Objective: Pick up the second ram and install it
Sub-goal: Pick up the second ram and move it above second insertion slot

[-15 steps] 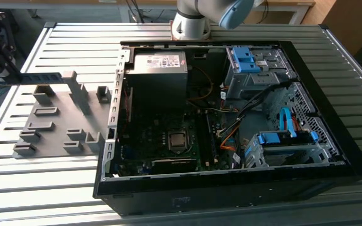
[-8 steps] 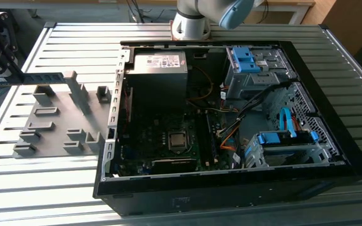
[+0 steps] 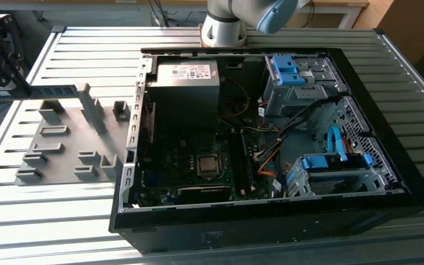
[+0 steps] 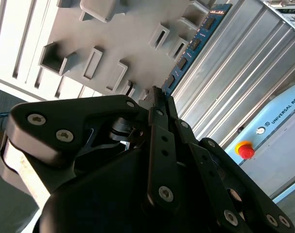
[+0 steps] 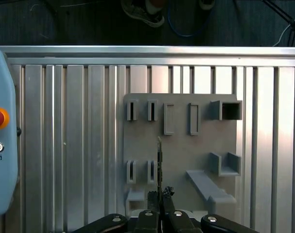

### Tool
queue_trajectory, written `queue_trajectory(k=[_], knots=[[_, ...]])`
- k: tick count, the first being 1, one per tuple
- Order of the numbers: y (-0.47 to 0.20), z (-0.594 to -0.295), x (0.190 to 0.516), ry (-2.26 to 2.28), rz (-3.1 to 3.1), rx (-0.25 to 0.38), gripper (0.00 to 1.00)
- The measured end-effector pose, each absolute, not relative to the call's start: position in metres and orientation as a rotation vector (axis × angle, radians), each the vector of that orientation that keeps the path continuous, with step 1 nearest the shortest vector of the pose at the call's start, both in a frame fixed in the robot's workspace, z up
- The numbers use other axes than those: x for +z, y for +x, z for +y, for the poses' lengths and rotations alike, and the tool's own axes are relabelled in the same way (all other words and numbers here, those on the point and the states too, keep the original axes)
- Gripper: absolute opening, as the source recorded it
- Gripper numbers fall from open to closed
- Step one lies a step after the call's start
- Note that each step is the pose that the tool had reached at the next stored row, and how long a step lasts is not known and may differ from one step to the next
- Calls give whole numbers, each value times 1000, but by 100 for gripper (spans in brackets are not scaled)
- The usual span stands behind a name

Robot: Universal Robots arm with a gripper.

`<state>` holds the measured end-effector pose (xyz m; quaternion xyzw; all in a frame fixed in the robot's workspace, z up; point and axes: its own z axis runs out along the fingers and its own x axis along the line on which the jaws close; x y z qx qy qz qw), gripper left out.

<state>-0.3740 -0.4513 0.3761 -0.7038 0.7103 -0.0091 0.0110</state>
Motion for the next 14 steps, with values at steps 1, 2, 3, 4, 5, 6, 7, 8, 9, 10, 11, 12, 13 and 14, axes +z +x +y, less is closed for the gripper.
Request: queue_trajectory(k=[1,2,3,4,5,6,7,8,9,10,11,12,13,14], knots=[[-374,-451,376,-2196,2216,-28,14],[-373,-451,376,-2196,2216,-28,14],[-373,-451,376,-2196,2216,-28,14],[-372,-451,376,-2196,2216,-28,14],[-372,-451,376,-2196,2216,-28,14],[-371,-451,376,-2196,2216,-28,14],[-371,-451,376,-2196,2216,-28,14],[-371,-451,376,-2196,2216,-28,14],[-370,-451,376,-2195,2216,-28,14],[-370,-451,376,-2196,2216,-28,14],[-369,-451,376,-2196,2216,-28,14],[-368,-451,376,-2196,2216,-28,14],[-368,-451,376,-2196,2216,-28,14],[-367,-451,376,-2196,2216,-28,14]])
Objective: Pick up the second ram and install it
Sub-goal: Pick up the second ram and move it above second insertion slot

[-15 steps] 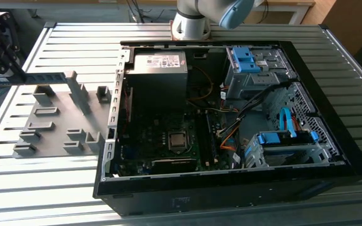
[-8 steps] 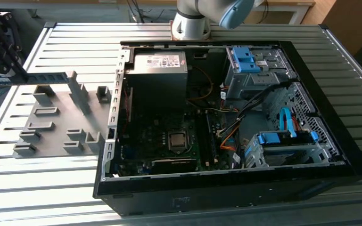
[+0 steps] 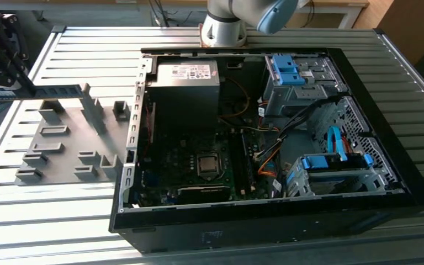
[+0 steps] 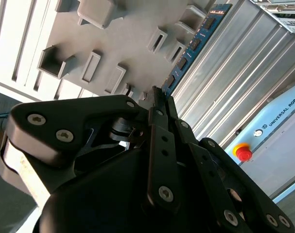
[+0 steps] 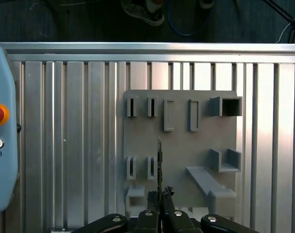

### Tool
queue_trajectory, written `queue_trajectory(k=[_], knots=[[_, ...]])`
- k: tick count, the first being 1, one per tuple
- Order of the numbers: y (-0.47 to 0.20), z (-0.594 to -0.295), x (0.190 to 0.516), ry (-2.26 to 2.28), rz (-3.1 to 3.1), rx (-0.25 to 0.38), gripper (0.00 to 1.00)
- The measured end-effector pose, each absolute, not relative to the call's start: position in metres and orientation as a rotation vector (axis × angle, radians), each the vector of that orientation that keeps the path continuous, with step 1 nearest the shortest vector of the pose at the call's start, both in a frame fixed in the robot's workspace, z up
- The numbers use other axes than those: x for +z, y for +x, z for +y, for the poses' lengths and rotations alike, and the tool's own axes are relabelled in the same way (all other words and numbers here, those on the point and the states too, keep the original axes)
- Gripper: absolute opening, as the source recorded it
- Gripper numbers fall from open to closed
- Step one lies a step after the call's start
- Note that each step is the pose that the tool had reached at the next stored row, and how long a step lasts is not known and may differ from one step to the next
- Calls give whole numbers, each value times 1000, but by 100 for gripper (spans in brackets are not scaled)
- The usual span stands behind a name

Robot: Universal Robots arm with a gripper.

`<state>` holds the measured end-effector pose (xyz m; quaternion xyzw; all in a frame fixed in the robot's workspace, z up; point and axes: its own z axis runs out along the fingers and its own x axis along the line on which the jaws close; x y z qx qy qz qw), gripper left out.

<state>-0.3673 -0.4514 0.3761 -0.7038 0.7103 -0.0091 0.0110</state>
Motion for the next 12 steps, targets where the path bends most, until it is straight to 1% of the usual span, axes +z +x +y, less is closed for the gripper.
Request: queue_trajectory(k=[12], knots=[[-358,-451,376,-2196,2216,-28,14]])
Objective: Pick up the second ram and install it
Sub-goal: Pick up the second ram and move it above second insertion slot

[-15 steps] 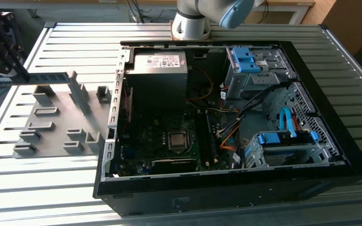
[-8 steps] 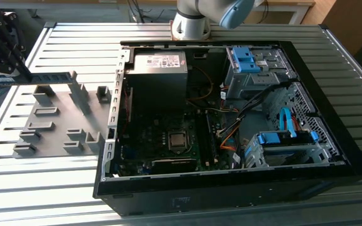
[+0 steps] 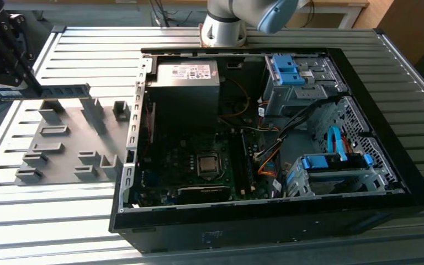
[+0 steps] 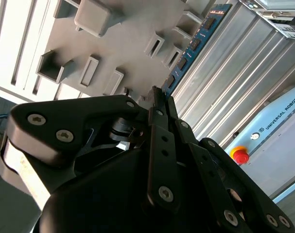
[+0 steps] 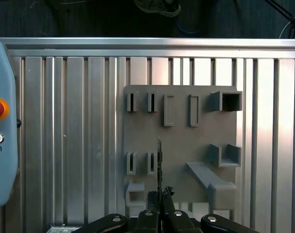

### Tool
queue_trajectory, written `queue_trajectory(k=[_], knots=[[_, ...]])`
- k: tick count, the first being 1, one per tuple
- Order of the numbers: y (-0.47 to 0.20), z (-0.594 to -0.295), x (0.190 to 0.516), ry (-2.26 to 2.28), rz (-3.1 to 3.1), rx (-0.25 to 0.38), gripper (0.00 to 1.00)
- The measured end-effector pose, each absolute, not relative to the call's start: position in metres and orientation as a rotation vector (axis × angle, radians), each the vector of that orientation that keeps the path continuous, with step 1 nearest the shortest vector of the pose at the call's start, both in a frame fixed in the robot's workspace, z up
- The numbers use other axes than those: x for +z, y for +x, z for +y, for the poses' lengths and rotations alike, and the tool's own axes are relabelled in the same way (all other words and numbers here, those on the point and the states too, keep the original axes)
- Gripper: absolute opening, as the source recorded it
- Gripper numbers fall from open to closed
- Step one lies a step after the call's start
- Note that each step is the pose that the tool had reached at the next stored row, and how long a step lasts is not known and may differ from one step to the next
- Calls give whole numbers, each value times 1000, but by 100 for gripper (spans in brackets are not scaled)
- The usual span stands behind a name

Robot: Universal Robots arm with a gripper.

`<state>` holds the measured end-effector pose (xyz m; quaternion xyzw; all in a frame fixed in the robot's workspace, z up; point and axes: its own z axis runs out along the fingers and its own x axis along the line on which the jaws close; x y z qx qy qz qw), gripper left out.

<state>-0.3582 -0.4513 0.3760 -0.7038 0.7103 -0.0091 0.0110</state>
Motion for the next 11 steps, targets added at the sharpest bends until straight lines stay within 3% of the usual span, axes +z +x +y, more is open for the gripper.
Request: queue_trajectory(k=[11], knots=[[-343,-451,376,-2196,2216,-28,14]])
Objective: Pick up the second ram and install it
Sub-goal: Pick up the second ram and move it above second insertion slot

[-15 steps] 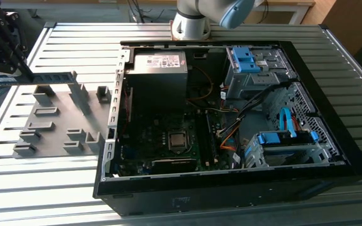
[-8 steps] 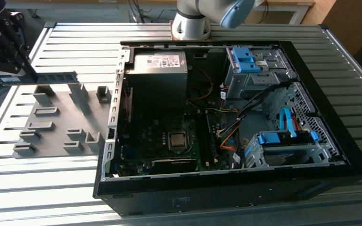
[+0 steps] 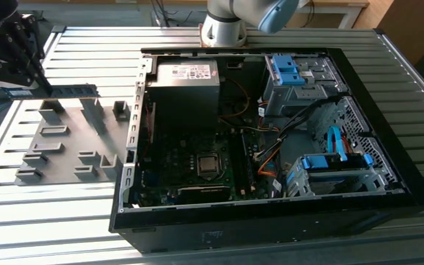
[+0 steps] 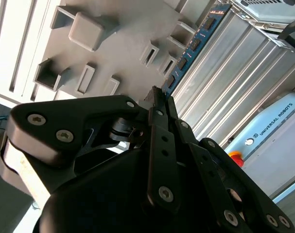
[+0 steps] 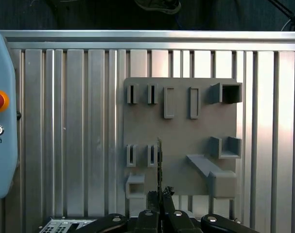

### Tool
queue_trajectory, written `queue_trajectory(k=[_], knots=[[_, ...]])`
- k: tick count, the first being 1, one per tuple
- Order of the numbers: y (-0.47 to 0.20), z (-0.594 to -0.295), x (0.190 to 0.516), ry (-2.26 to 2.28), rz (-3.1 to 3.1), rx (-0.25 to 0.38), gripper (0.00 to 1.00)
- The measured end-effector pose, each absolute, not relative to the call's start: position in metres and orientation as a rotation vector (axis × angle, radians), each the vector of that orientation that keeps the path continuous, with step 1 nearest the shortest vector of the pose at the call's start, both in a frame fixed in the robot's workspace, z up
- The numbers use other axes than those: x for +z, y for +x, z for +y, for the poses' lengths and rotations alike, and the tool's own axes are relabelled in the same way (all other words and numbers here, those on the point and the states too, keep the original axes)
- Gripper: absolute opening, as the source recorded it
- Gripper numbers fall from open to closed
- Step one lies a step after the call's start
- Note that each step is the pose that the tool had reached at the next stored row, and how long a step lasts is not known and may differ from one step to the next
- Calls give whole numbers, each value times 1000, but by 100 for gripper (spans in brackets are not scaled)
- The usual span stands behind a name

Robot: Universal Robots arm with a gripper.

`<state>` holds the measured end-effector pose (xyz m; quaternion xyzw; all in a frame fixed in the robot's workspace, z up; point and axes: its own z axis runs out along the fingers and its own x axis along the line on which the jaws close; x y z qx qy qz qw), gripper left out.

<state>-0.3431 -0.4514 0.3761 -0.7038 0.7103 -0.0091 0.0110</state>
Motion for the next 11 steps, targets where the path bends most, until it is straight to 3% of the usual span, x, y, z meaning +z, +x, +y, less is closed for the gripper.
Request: queue_trajectory(k=[11], knots=[[-322,-451,376,-2196,2216,-28,14]])
